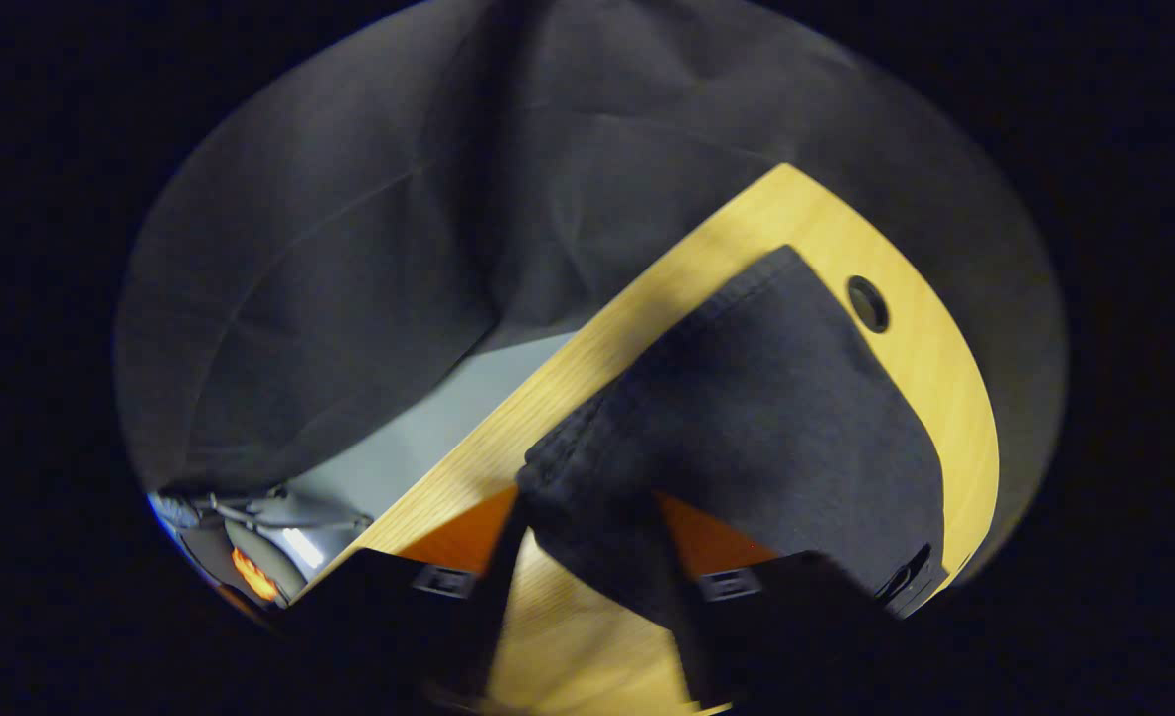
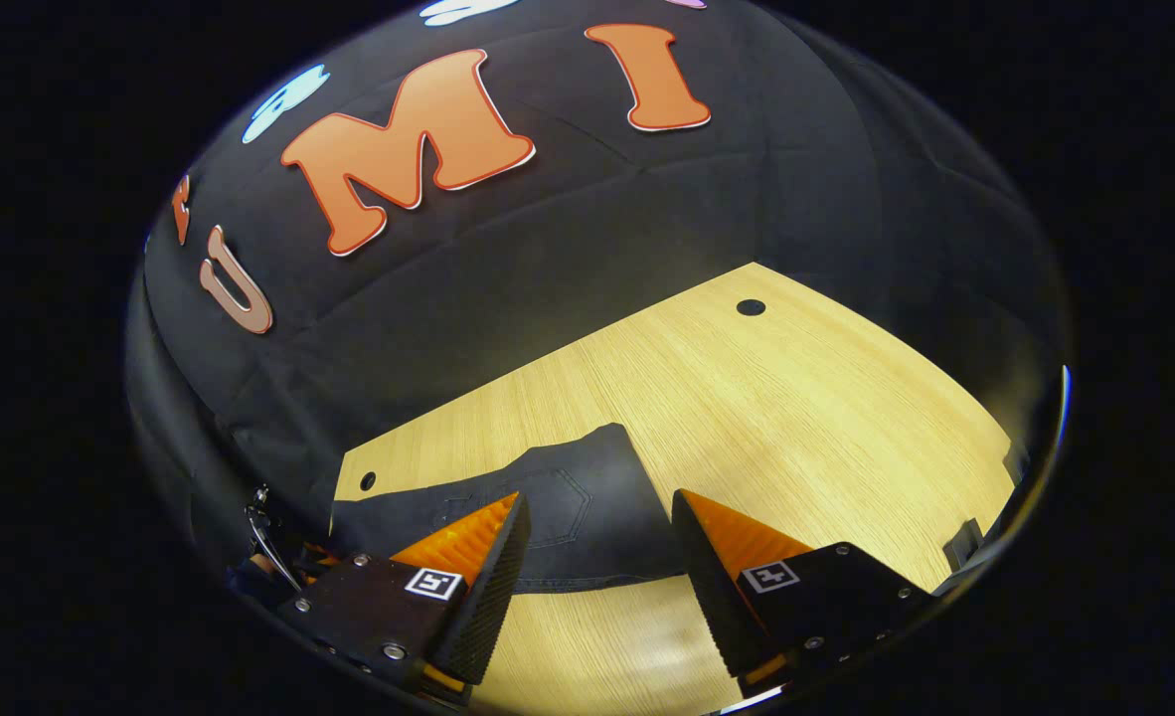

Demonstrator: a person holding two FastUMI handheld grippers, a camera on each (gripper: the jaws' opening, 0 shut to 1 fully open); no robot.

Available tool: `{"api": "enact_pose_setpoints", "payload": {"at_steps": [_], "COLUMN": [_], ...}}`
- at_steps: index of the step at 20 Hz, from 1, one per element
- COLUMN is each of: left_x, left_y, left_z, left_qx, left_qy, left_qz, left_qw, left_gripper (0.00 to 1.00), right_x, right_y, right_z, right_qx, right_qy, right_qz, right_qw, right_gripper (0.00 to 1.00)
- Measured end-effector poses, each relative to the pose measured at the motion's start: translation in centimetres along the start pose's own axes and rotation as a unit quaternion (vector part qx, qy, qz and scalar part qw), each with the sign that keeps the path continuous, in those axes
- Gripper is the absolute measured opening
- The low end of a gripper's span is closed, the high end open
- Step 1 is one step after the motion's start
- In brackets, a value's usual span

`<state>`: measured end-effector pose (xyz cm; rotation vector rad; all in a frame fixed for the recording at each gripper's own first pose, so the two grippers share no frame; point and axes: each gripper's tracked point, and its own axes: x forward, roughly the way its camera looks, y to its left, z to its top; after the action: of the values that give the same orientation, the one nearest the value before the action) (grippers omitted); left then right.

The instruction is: Grasp the waist and the cuffs of the jeans and fold them to make the two legs overlap; first hold the waist and fold one-third of the jeans toward the cuffs, then hold the cuffs and fold the remaining one-third in the same direction to finish folding.

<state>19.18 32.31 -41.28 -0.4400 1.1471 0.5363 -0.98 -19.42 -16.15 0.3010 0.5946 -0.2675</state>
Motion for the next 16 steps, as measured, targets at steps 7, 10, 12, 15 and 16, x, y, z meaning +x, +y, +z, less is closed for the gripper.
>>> {"api": "enact_pose_setpoints", "payload": {"at_steps": [7, 10, 12, 15, 16], "left_x": [-1.4, -3.9, -5.9, -7.3, -8.3], "left_y": [-1.8, -4.4, -5.2, -5.6, -6.1], "left_z": [0.1, 1.3, 1.5, 2.3, 2.3], "left_qx": [0.017, 0.007, 0.009, 0.016, 0.015], "left_qy": [-0.022, -0.060, -0.080, -0.101, -0.106], "left_qz": [-0.055, -0.105, -0.129, -0.151, -0.157], "left_qw": [0.998, 0.993, 0.988, 0.983, 0.982], "left_gripper": [0.02, 0.02, 0.02, 0.02, 0.02], "right_x": [-0.9, -0.8, -0.5, -0.1, -0.1], "right_y": [-1.3, -1.3, -1.0, -0.3, -0.3], "right_z": [1.0, 1.7, 2.2, 3.3, 3.8], "right_qx": [-0.012, -0.012, -0.012, -0.011, -0.013], "right_qy": [0.007, 0.011, 0.012, 0.006, 0.001], "right_qz": [0.002, 0.014, 0.024, 0.039, 0.042], "right_qw": [1.000, 1.000, 1.000, 0.999, 0.999], "right_gripper": [0.87, 0.87, 0.87, 0.87, 0.87]}}
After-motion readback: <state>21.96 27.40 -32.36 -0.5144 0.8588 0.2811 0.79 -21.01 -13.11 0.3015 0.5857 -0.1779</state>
